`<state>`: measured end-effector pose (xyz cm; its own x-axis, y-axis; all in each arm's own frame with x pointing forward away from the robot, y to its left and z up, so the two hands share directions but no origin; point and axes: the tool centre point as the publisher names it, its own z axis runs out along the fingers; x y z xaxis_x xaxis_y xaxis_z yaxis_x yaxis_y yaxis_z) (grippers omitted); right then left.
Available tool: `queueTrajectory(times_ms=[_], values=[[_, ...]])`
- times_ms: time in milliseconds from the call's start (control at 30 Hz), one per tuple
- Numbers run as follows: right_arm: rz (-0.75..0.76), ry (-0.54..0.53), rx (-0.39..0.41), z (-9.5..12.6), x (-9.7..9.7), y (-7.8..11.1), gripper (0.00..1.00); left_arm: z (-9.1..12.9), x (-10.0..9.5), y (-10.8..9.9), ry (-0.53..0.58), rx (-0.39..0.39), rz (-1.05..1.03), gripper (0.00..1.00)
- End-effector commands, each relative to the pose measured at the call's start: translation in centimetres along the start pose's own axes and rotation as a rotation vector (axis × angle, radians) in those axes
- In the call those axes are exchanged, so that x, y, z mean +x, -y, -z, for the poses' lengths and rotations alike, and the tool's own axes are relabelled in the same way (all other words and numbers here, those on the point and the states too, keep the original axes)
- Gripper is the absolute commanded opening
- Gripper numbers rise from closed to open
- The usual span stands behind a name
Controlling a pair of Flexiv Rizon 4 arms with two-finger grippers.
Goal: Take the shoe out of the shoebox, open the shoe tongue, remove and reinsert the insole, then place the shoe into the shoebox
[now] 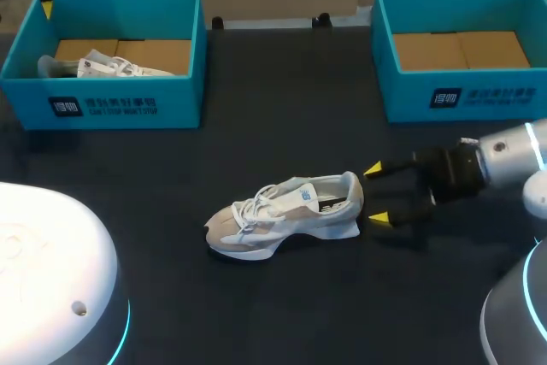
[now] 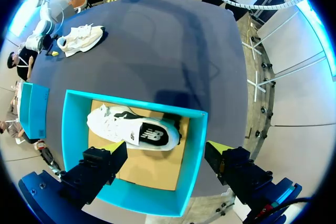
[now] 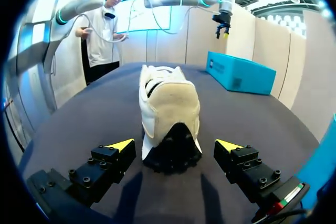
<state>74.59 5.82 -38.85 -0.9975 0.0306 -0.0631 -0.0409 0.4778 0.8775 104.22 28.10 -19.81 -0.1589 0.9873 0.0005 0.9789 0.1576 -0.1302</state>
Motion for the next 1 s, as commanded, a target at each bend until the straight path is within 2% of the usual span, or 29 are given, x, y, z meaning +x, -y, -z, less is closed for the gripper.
queueTrajectory(times_ms=[33,400,600,1000], values=[[0.000,-0.046,0.007,-1.4,-1.2,-0.3,1.00,0.0,0.0,0.0,-0.002,0.001,-0.001,1.00],[0.006,-0.133,-0.003,-3.9,-0.6,-1.0,1.00,0.0,0.0,0.0,-0.002,0.001,-0.001,1.00],[0.000,-0.134,-0.016,-4.9,0.2,-1.4,1.00,0.0,0.0,0.0,-0.002,0.001,-0.001,1.00],[0.005,-0.119,-0.058,-6.5,0.7,-1.1,1.00,0.0,0.0,0.0,-0.002,0.001,-0.001,1.00]])
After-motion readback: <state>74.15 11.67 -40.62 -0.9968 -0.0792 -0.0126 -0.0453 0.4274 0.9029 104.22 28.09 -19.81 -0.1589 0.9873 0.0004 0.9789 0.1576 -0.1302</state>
